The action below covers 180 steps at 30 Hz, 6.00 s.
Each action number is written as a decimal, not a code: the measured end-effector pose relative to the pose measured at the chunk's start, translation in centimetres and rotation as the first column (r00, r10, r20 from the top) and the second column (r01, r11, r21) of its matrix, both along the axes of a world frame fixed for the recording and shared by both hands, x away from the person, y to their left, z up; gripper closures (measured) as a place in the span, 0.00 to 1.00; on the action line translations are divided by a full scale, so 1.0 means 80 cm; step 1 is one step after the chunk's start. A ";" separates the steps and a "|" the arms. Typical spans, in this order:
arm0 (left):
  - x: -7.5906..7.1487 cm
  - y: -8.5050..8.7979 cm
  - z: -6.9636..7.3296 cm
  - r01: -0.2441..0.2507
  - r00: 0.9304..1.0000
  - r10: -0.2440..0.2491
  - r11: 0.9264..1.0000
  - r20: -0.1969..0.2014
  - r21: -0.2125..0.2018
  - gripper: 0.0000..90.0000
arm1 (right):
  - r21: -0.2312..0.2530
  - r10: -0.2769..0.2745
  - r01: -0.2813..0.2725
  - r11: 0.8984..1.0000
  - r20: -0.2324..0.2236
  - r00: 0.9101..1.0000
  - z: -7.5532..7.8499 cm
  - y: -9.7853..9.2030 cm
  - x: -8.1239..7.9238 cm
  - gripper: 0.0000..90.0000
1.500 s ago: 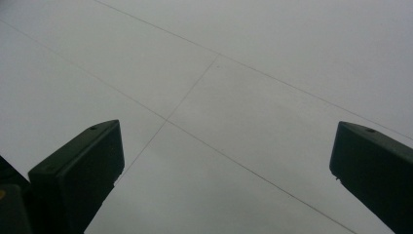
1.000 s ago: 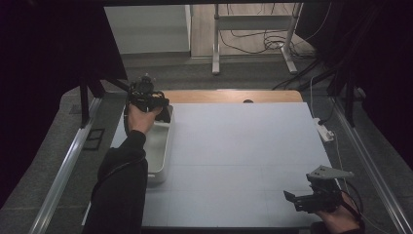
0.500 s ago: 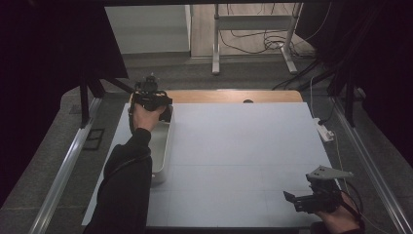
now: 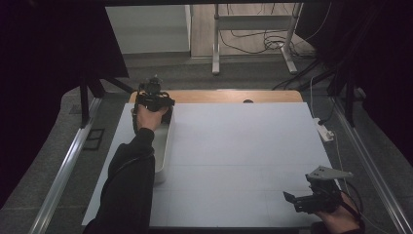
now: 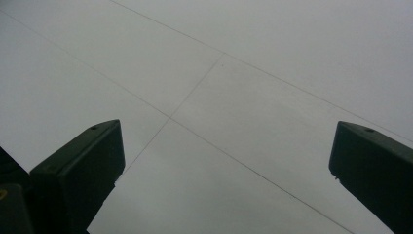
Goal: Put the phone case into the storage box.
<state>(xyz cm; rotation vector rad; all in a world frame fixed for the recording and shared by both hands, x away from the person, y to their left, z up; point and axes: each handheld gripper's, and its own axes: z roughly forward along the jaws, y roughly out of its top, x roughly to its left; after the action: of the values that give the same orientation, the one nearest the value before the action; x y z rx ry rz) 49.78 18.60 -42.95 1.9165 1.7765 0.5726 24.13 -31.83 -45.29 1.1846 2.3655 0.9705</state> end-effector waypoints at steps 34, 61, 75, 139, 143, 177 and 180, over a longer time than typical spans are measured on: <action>0.003 0.011 -0.012 0.043 0.997 -0.043 0.999 0.065 -0.007 0.02 | 0.006 0.002 -0.002 1.000 -0.003 1.000 0.000 -0.001 0.000 0.00; -0.025 0.025 0.003 0.138 0.984 -0.129 0.988 0.121 -0.075 0.00 | 0.005 0.003 -0.003 1.000 -0.003 1.000 0.000 0.000 0.000 0.00; -0.041 0.031 0.012 0.193 0.974 -0.178 0.976 0.143 -0.100 0.00 | 0.005 0.004 -0.004 1.000 -0.002 1.000 0.000 0.000 0.000 0.00; -0.155 0.039 0.006 0.429 0.893 -0.375 0.877 0.249 -0.215 0.00 | 0.004 -0.033 0.033 0.999 -0.002 0.999 0.001 -0.001 0.000 0.00; -0.165 0.036 0.005 0.444 0.884 -0.386 0.869 0.262 -0.217 0.00 | 0.003 -0.031 0.031 1.000 -0.002 1.000 0.001 -0.001 0.000 0.00; -0.247 0.035 -0.011 0.527 0.836 -0.460 0.824 0.299 -0.207 0.00 | 0.004 -0.025 0.025 1.000 0.002 1.000 0.001 0.000 0.000 0.00; -0.254 0.037 -0.011 0.528 0.835 -0.460 0.824 0.301 -0.207 0.00 | 0.004 -0.026 0.026 1.000 0.003 1.000 0.001 -0.001 0.000 0.00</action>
<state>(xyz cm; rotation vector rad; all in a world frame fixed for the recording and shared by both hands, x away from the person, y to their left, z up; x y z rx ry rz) 29.44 21.60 -43.83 1.9065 1.0692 0.3180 24.09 -31.88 -45.22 1.2110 2.3406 0.9687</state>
